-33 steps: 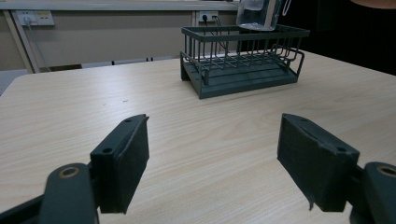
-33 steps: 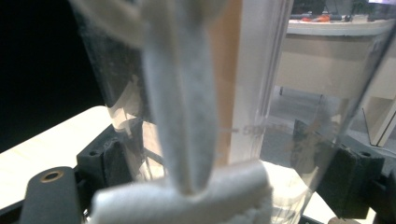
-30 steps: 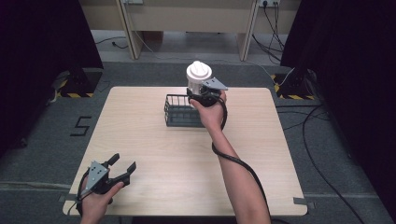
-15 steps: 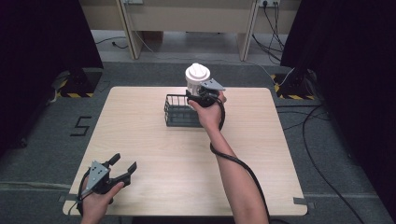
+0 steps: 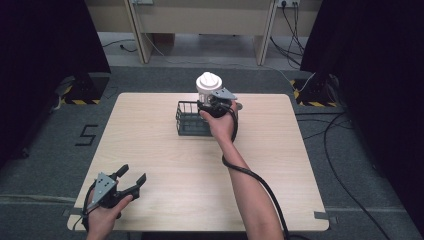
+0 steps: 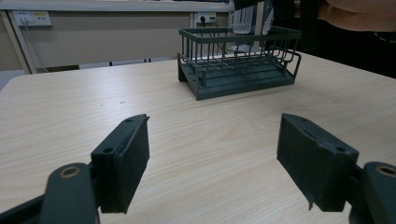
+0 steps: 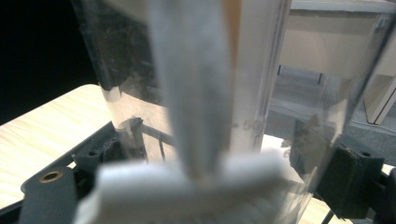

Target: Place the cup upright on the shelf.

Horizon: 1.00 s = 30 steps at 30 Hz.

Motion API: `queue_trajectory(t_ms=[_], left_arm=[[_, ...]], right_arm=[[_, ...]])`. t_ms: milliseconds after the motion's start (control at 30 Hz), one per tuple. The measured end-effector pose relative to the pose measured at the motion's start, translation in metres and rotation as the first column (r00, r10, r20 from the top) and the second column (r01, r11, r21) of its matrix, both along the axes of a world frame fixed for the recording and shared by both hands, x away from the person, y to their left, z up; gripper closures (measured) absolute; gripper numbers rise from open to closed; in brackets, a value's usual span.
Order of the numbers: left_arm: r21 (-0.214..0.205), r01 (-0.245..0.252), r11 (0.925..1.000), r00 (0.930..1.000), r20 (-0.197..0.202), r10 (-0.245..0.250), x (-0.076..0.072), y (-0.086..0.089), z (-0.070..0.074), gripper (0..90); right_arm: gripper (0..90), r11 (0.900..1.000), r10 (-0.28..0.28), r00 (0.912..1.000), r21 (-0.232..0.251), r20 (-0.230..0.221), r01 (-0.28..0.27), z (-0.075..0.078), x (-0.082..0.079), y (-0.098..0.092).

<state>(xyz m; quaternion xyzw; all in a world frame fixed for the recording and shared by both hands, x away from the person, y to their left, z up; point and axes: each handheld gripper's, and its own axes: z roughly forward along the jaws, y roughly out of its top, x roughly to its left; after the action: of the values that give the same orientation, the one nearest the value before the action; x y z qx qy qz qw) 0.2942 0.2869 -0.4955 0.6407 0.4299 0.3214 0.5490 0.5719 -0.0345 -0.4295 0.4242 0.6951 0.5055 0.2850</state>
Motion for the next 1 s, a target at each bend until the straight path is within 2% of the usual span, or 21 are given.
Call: queue_trajectory(t_ms=[533,833,1000], left_arm=[[-0.002,0.001,1.0,1.0,0.001,-0.001,0.0,0.0,0.0,24.7],[-0.002,0.002,1.0,1.0,0.001,-0.002,0.0,0.0,0.0,24.8],[-0.002,0.004,1.0,1.0,-0.001,-0.004,0.0,0.0,0.0,24.8]], right_arm=[[17.8,0.9998,-0.017,0.999,-0.005,-0.042,0.017,-0.014,0.003,-0.001],[17.6,0.9998,-0.022,0.9992,-0.005,-0.033,0.022,-0.017,0.001,0.0],[17.3,0.9995,-0.018,0.9997,-0.024,-0.014,0.018,-0.019,-0.002,0.001]])
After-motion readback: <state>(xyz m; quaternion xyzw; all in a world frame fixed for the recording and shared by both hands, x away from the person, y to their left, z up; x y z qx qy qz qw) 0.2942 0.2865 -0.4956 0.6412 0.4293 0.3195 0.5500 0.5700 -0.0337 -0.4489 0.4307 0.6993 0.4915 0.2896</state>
